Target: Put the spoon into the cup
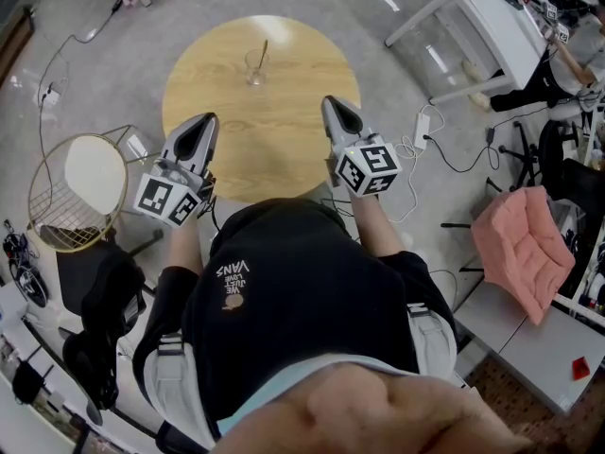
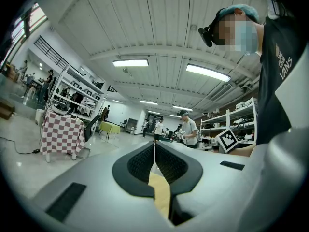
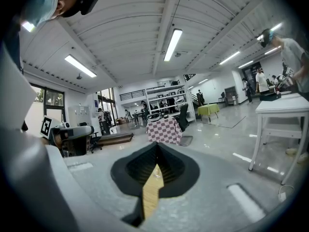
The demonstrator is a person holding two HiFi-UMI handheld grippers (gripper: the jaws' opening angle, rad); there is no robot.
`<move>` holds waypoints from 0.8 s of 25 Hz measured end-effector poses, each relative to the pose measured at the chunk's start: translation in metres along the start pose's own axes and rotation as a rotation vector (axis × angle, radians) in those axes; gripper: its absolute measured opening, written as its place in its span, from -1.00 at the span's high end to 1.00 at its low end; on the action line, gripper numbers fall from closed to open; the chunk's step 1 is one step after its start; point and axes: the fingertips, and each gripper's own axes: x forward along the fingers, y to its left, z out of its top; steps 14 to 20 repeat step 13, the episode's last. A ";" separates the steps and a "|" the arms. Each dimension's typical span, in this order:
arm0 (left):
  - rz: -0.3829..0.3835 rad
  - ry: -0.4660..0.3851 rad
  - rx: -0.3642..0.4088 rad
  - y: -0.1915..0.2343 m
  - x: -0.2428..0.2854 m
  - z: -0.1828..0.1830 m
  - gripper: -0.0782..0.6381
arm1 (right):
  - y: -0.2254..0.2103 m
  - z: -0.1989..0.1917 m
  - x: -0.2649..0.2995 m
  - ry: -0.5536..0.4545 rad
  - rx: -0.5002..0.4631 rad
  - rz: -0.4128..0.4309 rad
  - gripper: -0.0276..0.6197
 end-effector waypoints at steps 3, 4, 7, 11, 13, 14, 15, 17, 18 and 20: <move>0.003 0.001 0.000 0.002 0.000 0.000 0.77 | 0.000 0.000 0.003 0.001 0.001 0.002 0.93; 0.005 0.001 -0.001 0.002 0.001 -0.001 0.77 | -0.001 0.000 0.003 0.001 0.002 0.003 0.93; 0.007 0.000 -0.001 0.003 0.002 -0.001 0.77 | -0.003 0.000 0.005 -0.001 0.003 0.003 0.93; 0.010 -0.001 -0.001 0.004 0.001 0.001 0.77 | 0.000 0.001 0.006 -0.002 0.003 0.005 0.93; 0.010 0.000 -0.001 0.004 0.000 0.002 0.77 | 0.001 0.002 0.006 -0.002 0.003 0.004 0.93; 0.010 0.000 -0.001 0.004 0.000 0.002 0.77 | 0.001 0.002 0.006 -0.002 0.003 0.004 0.93; 0.010 0.000 -0.001 0.004 0.000 0.002 0.77 | 0.001 0.002 0.006 -0.002 0.003 0.004 0.93; 0.010 0.000 -0.001 0.004 0.000 0.002 0.77 | 0.001 0.002 0.006 -0.002 0.003 0.004 0.93; 0.010 0.000 -0.001 0.004 0.000 0.002 0.77 | 0.001 0.002 0.006 -0.002 0.003 0.004 0.93; 0.010 0.000 -0.001 0.004 0.000 0.002 0.77 | 0.001 0.002 0.006 -0.002 0.003 0.004 0.93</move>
